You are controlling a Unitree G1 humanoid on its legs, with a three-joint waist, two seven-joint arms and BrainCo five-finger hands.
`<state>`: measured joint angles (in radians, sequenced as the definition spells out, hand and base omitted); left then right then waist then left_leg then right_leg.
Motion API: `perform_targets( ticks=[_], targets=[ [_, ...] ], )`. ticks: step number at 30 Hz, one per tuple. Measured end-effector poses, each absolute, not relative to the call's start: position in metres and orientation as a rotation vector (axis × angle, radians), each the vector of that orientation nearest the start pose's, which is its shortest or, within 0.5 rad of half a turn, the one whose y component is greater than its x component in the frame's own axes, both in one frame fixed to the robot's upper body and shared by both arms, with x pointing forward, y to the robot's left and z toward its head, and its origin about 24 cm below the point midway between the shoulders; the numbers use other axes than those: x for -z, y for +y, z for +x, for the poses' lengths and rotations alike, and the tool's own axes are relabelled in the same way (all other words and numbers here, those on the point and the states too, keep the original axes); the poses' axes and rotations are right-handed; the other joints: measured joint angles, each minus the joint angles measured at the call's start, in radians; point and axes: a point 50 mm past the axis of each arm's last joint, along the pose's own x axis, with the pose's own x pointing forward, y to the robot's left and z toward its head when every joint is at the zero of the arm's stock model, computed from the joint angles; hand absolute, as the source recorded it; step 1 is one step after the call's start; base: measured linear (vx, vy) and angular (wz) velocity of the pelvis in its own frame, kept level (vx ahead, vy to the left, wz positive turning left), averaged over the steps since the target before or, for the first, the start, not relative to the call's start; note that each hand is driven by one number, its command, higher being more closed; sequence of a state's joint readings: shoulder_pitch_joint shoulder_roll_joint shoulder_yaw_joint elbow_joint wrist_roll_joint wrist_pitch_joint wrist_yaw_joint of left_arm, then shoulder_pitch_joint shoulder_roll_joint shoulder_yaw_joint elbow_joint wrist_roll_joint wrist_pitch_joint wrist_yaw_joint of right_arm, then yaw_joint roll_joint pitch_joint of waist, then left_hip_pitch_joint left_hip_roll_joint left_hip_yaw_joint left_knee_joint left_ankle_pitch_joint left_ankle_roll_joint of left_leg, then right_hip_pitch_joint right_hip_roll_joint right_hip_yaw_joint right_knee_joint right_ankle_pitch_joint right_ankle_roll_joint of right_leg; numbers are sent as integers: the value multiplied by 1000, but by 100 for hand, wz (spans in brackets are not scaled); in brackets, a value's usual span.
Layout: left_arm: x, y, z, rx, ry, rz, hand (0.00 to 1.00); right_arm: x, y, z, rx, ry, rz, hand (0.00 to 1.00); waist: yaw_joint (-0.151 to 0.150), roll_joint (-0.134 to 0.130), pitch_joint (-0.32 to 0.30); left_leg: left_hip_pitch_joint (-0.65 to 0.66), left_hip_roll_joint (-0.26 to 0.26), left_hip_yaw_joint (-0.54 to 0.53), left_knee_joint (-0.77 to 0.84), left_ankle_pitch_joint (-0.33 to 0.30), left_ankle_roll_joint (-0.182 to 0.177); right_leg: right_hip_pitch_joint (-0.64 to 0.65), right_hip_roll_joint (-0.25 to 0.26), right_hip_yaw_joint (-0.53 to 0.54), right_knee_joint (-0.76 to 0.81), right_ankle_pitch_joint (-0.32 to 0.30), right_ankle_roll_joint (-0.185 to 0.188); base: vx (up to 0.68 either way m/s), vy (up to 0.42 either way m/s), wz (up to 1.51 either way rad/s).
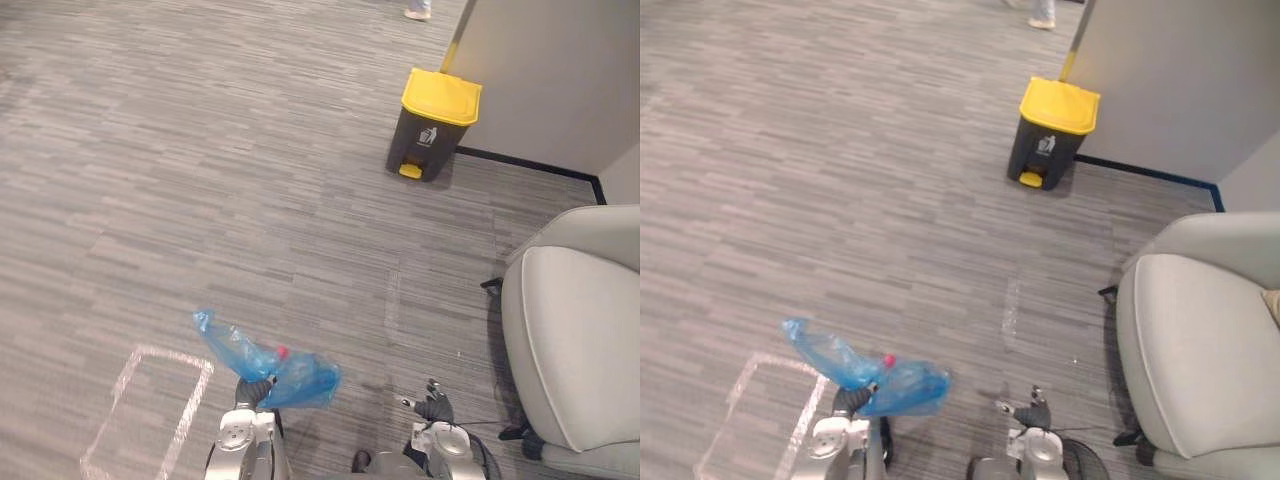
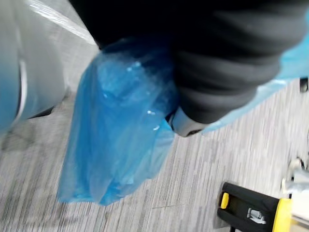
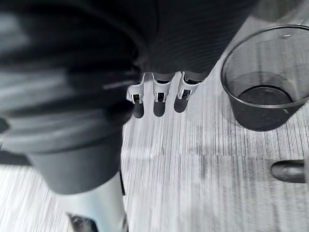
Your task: Gather rubbish on tea table into small bin, then transfer packed bag to large trash can.
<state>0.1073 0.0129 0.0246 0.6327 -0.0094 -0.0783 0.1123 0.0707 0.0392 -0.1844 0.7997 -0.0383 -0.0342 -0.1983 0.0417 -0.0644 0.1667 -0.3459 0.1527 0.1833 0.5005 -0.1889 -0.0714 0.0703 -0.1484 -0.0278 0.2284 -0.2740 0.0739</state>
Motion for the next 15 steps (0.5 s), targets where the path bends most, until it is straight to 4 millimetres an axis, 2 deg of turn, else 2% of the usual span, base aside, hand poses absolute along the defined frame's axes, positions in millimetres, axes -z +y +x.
perform_targets(
  ticks=[1,2,3,4,5,6,8,9,10,11,12,13,14,15],
  targets=[
    [107,171,171,-166,657,36,100,132,-177,148,345,840,-5,0,6,-6,-4,23,-3,45,32,-37,20,-4,-26,30,38,11,19,448,333,-57],
    [108,171,171,-166,660,38,100,132,-176,150,343,837,-3,0,9,-5,-3,39,-7,61,33,-48,27,-7,-34,45,67,13,23,410,305,-67],
    [109,172,168,-169,666,41,100,130,-174,153,336,827,-1,0,10,0,-2,93,-15,102,17,-69,43,-46,-55,64,171,39,66,363,245,-76],
    [109,173,166,-172,672,46,100,129,-173,157,327,818,-2,0,13,12,5,159,-24,135,-27,-81,53,-124,-68,82,349,87,120,340,215,-76],
    [109,174,166,-175,672,49,100,129,-172,158,323,814,-3,0,10,19,10,192,-28,141,-51,-87,54,-165,-70,85,443,83,137,307,130,-55],
    [109,176,167,-183,670,57,100,129,-171,158,316,814,-5,0,0,27,15,243,-29,155,-86,-97,56,-241,-60,70,583,54,119,283,60,-34],
    [109,180,166,-183,674,77,100,128,-169,159,300,812,-11,0,-5,32,18,310,-30,187,-148,-106,46,-351,-52,-4,671,24,65,344,4,-41],
    [112,183,164,-184,693,88,100,128,-168,160,297,812,-12,0,-6,40,24,351,-30,201,-181,-113,40,-409,-48,-72,657,3,28,382,-74,-47],
    [116,186,161,-192,721,95,100,129,-170,159,295,813,-22,0,-18,38,26,401,-28,216,-226,-123,36,-457,-31,-146,564,-7,1,340,-98,-35],
    [117,187,161,-194,726,98,100,128,-171,161,290,810,-28,0,-22,38,27,413,-26,219,-237,-124,29,-467,-22,-163,526,-4,-4,366,-136,-10],
    [119,191,159,-194,741,110,100,129,-172,164,280,815,-44,0,-38,36,26,445,-25,217,-265,-129,15,-491,1,-193,382,34,-26,315,-130,12],
    [120,193,159,-193,746,120,100,130,-174,164,281,823,-51,0,-51,27,29,466,-31,212,-283,-133,2,-492,11,-196,286,78,-30,516,-181,23],
    [124,191,158,-185,773,120,100,134,-188,156,298,860,-91,0,-62,43,34,513,-29,156,-315,-128,-32,-470,40,-198,255,171,-121,456,-141,12],
    [124,191,159,-184,769,119,100,133,-191,157,305,857,-99,0,-56,51,33,510,-24,145,-312,-118,-38,-475,45,-199,263,155,-125,447,-138,4]
  ],
)
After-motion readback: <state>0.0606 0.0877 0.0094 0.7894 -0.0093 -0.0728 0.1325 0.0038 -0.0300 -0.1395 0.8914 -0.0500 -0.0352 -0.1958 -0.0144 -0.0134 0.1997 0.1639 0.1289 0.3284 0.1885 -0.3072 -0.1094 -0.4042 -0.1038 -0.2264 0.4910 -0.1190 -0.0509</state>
